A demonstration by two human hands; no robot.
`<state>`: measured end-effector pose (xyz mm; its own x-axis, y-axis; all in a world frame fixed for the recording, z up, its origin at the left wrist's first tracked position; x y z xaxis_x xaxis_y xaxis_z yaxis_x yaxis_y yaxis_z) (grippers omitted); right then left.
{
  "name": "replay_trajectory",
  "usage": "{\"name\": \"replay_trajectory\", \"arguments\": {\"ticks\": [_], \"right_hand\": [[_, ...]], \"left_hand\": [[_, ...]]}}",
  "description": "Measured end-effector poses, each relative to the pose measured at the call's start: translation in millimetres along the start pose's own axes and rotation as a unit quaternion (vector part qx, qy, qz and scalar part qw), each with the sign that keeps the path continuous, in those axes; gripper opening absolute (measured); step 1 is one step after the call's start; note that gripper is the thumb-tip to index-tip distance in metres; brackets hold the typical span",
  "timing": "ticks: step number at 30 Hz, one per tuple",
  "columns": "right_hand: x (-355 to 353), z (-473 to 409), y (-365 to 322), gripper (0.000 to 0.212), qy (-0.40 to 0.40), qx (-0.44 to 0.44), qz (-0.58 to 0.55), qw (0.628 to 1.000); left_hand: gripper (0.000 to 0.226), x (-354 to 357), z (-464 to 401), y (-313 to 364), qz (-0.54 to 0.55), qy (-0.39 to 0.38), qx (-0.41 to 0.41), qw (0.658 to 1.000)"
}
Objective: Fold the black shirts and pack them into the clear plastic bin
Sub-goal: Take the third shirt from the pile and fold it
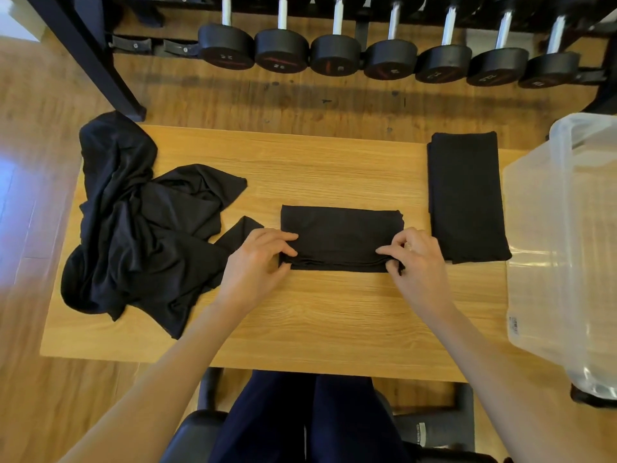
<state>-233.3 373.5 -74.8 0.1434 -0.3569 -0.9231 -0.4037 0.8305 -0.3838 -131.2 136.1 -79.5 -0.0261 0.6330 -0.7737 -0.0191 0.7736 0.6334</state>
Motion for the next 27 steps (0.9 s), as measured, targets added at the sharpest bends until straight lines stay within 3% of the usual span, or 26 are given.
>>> {"name": "replay_trajectory", "arguments": {"ticks": [2, 6, 9, 13, 19, 23, 27], "right_hand": [[0.0, 4.9, 0.3, 0.034, -0.007, -0.001, 0.017, 1.0], [-16.8, 9.4, -21.5, 0.032, 0.047, 0.029, -0.016, 0.998], [2.3, 1.1, -55.3, 0.05, -0.023, -0.012, -0.003, 1.0], [47.7, -4.7, -65.0, 0.054, -0.105, 0.011, 0.07, 0.992], [58.5, 0.5, -39.3, 0.059, -0.12, 0.042, 0.103, 0.987], [49.7, 6.1, -22.5, 0.057, -0.112, 0.075, 0.107, 0.985], [29.9, -2.8, -18.4, 0.052, -0.083, 0.108, 0.083, 0.987]], "left_hand": [[0.014, -3.3, 0.6, 3.0, -0.028, 0.01, 0.036, 0.999], [0.034, -11.0, -0.3, 15.7, -0.044, 0.071, 0.076, 0.994], [0.047, 10.2, -16.9, 42.9, -0.025, 0.027, 0.085, 0.996], [0.054, 52.1, -27.1, 39.4, -0.115, -0.052, 0.018, 0.992], [0.067, 56.3, -17.7, 15.6, -0.2, -0.078, -0.001, 0.977], [0.063, 50.6, -16.9, 14.9, -0.18, -0.07, -0.025, 0.981], [0.057, 30.2, -18.4, 10.8, -0.089, -0.004, -0.095, 0.992]]}}
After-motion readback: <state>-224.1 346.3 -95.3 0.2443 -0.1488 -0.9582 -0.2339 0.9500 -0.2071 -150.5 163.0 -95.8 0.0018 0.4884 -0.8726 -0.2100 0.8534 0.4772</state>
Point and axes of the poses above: each hand's wrist, its own z-axis away from the middle knuckle, its own x-axis out of the palm, y = z × x, the point moved 6 cm from there along -z, towards the middle knuckle, and after that the axes turned 10 degrees about x, right-handed, at the moved point
